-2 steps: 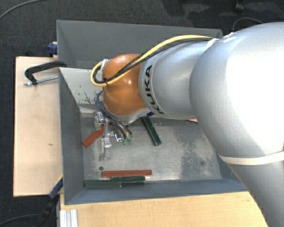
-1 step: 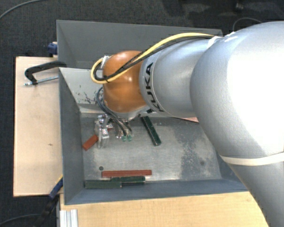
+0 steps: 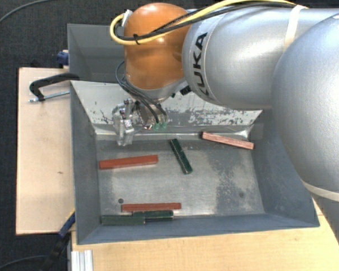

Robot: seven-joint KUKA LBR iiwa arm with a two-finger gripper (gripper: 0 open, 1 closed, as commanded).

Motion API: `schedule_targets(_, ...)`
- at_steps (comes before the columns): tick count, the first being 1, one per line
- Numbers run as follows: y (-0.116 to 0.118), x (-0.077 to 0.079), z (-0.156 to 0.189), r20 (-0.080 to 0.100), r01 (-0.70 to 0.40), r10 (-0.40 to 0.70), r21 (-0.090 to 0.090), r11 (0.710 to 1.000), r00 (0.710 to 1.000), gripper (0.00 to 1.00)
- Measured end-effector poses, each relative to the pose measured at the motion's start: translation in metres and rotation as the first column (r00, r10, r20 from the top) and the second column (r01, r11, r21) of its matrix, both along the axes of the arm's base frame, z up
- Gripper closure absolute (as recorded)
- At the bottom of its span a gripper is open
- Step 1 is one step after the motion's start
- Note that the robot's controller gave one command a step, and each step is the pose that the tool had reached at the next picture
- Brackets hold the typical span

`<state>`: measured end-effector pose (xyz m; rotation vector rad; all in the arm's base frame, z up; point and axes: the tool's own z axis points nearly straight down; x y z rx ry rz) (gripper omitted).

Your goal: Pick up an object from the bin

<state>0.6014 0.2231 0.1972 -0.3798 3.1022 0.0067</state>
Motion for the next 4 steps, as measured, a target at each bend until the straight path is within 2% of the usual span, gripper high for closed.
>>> schedule_targets(1,-0.001,-0.002,-0.006,-0.01,0.001,-0.001,-0.003,1.0,1.0,0.0)
schedule_targets(2,-0.005,-0.003,-0.131,-0.02,0.119,-0.119,-0.007,0.993,0.993,0.0)
schedule_targets(3,-0.004,-0.001,-0.126,-0.013,0.119,-0.119,-0.003,0.993,0.993,1.0)
schedule_targets(4,-0.019,-0.007,-0.002,-0.003,0.156,-0.156,0.001,0.988,0.988,1.0)
